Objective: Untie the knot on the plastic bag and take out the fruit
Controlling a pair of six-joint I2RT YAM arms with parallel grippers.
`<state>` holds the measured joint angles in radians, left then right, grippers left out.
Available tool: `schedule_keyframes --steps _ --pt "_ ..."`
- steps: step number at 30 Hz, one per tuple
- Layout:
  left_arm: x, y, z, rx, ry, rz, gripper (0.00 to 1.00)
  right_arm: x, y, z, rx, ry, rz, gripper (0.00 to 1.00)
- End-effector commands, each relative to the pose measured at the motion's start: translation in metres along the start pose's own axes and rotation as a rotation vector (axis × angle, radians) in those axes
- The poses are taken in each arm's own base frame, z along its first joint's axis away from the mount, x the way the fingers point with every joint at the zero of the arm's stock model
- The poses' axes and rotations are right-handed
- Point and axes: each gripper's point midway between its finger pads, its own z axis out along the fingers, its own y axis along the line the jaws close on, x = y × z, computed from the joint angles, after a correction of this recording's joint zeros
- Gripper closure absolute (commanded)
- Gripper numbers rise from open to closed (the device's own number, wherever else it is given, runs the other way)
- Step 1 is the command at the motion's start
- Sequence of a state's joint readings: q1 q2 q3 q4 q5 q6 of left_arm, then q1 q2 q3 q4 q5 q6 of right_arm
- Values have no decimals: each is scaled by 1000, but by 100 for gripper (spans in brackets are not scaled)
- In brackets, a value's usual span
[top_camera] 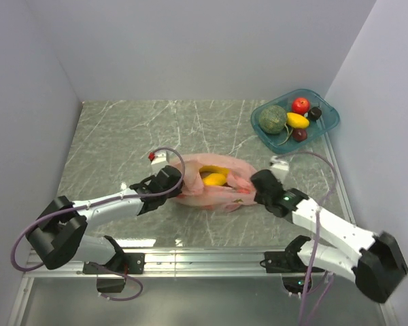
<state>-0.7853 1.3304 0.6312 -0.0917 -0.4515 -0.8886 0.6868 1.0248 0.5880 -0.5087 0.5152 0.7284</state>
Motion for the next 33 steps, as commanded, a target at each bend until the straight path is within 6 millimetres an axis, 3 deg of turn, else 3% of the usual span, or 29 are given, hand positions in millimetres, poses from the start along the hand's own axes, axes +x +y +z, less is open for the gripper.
schedule_keyframes --steps 1,2,5,7,9,10,11,12,14,15,17,21,25,30,32,33 --pt "-14 25 8 -47 -47 -76 93 -8 10 4 -164 -15 231 100" --pt "-14 29 9 -48 -45 -89 94 -12 0 9 -153 -20 275 100" --pt "-20 37 6 -38 -44 -110 93 -10 3 10 -189 -3 245 100" --pt "-26 22 -3 36 -34 -94 90 -19 16 0 -247 -8 202 93" --pt "-30 9 -14 106 -18 -57 73 -37 31 -23 -317 -69 123 80" --pt "-40 -3 -27 159 -39 -56 65 -44 34 -32 -333 -98 97 65" --pt "-43 -8 -35 186 -41 -44 46 -52 34 -41 -339 -132 52 57" --pt "-38 -10 -43 194 -24 -19 38 -64 43 -60 -387 -161 20 47" --pt "-52 -19 -62 234 -52 1 24 -71 43 -75 -389 -173 -61 42" --pt "-44 -18 -68 228 -25 31 21 -83 51 -88 -419 -191 -82 39" --pt "-53 -26 -85 261 -43 48 21 -86 65 -103 -467 -192 -159 39" --pt "-56 -46 -114 365 -56 80 24 -90 113 -130 -624 -172 -282 44" --pt "-64 -70 -126 472 -88 125 27 -100 143 -124 -667 -183 -304 46" --pt "-76 -109 -127 555 -115 207 28 -101 175 -80 -628 -127 -360 57" --pt "-84 -125 -122 561 -137 241 29 -98 175 -63 -594 -112 -357 60" --pt "-86 -129 -120 558 -144 248 29 -92 171 -43 -557 -89 -345 63"
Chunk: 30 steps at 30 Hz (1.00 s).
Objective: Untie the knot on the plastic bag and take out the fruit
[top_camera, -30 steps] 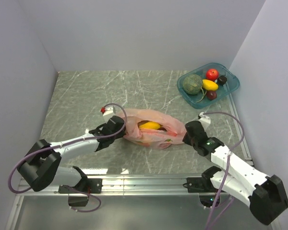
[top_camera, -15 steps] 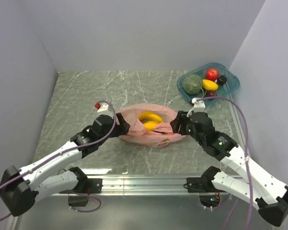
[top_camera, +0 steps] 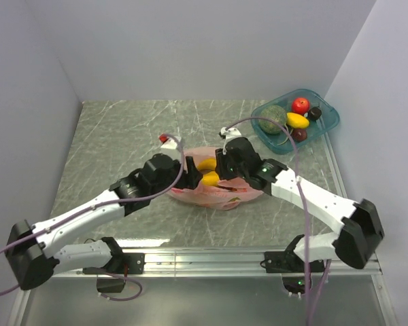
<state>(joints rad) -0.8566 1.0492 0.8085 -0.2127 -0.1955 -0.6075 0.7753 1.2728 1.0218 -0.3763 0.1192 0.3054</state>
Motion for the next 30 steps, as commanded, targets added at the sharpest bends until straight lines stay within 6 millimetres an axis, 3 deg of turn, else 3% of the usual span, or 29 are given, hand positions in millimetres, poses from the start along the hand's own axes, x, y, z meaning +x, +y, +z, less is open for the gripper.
schedule_keyframes --steps 1,3,8,11,12,14,15,19,25,28,30 --pt "-39 -34 12 83 -93 69 30 -14 -16 20 36 -38 41 64" --pt "-42 -38 22 90 -99 94 31 11 -38 32 94 18 79 65" --pt "-9 -24 65 9 -6 82 31 59 -57 29 164 101 161 62" --pt "26 -2 82 -73 65 32 31 101 -71 19 213 166 210 52" --pt "42 11 86 -116 95 23 31 108 -73 16 224 172 223 41" --pt "57 24 86 -169 117 -17 31 114 -73 8 217 165 259 32" --pt "65 36 83 -205 121 -22 31 126 -75 6 217 185 265 27" --pt "77 58 68 -267 112 -38 29 141 -73 -1 191 199 308 20" --pt "97 74 52 -293 145 -53 24 159 -69 -1 165 251 313 19" --pt "90 66 47 -249 119 -60 21 136 -55 -12 116 182 240 21" --pt "73 52 44 -188 73 -67 19 107 -44 -25 77 119 199 25"
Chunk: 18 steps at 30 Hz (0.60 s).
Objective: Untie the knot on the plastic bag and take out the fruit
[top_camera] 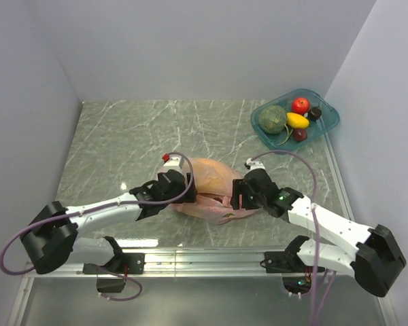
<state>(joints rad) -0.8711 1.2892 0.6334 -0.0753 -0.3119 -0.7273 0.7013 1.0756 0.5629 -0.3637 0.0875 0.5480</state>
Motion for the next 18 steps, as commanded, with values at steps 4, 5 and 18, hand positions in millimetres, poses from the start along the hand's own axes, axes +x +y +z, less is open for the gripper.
schedule_keyframes --steps 4,5,18 --pt "-48 -40 -37 194 -151 57 16 -68 47 -58 -128 -166 -118 26" --pt "-57 -52 -45 241 -186 72 16 -81 55 -67 -141 -185 -129 27" --pt "-48 -123 -77 593 -228 407 21 -121 68 -36 -95 -181 -379 25"
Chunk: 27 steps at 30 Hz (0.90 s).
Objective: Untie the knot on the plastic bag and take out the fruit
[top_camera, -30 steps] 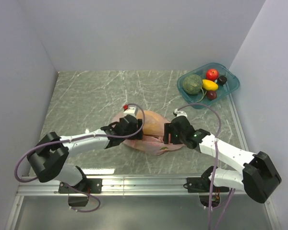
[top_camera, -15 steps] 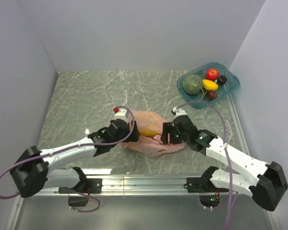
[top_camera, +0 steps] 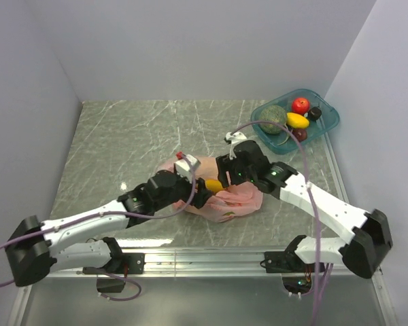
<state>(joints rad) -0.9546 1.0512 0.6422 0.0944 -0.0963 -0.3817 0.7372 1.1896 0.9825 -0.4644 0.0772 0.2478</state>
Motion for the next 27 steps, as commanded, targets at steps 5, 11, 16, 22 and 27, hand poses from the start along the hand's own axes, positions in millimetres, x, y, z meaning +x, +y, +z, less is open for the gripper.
schedule_keyframes --steps 5,11,16,22,27 --pt "18 -45 38 173 39 158 21 1 -22 34 53 35 -80 25" --pt "77 -55 56 212 184 170 26 1 -48 58 106 50 -39 70" --pt "116 -74 43 259 293 199 56 -23 -74 74 170 -4 65 100" --pt "153 -79 18 272 395 233 74 -61 -123 102 283 -40 275 100" --pt "158 -67 15 199 410 244 75 -72 -110 100 213 -20 273 84"
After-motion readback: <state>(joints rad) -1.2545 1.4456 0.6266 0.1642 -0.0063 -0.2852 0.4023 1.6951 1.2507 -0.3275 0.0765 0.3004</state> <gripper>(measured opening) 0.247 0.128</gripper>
